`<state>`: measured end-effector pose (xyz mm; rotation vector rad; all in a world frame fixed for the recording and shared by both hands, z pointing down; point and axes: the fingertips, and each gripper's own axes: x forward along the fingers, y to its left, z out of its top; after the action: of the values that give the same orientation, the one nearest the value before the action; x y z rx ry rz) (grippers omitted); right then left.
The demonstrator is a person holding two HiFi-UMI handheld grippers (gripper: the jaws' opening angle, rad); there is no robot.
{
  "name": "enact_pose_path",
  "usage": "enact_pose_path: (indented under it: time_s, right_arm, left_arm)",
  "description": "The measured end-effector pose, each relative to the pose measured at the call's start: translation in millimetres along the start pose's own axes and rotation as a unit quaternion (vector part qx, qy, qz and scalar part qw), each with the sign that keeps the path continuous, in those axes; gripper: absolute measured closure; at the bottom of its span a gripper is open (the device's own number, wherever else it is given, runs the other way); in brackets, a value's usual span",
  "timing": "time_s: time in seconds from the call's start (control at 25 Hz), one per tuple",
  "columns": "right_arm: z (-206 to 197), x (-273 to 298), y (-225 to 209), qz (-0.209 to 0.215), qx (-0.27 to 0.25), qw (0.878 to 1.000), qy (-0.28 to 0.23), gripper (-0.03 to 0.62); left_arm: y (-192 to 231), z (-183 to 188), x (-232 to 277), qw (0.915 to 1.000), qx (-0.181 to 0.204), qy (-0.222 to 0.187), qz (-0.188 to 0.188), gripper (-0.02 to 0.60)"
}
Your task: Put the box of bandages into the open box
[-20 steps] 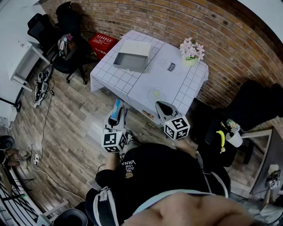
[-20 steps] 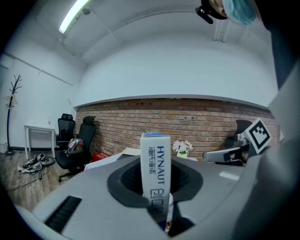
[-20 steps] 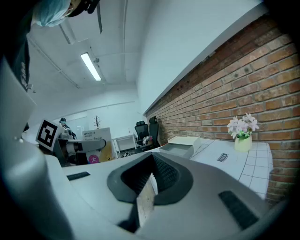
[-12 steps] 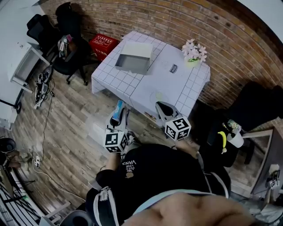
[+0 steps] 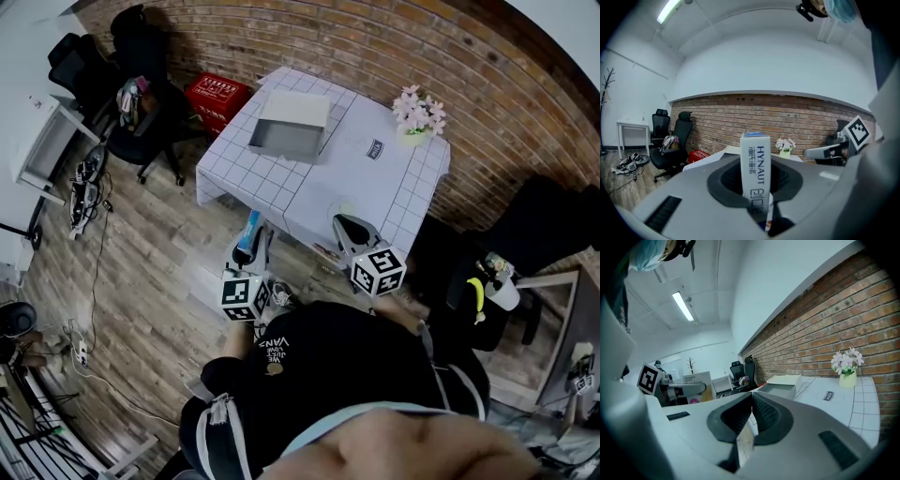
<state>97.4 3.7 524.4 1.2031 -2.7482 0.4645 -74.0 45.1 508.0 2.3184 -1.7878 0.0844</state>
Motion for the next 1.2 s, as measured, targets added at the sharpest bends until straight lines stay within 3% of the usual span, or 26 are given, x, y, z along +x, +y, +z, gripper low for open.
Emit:
enact_pose_path:
  time_s: [1.2]
  right_arm:
    - [10, 106, 19, -0.065, 0.031, 0.997, -0.017, 0.591]
  left_arm:
    - [120, 2, 47, 0.9989, -0.007, 0.023, -0.039, 0.502]
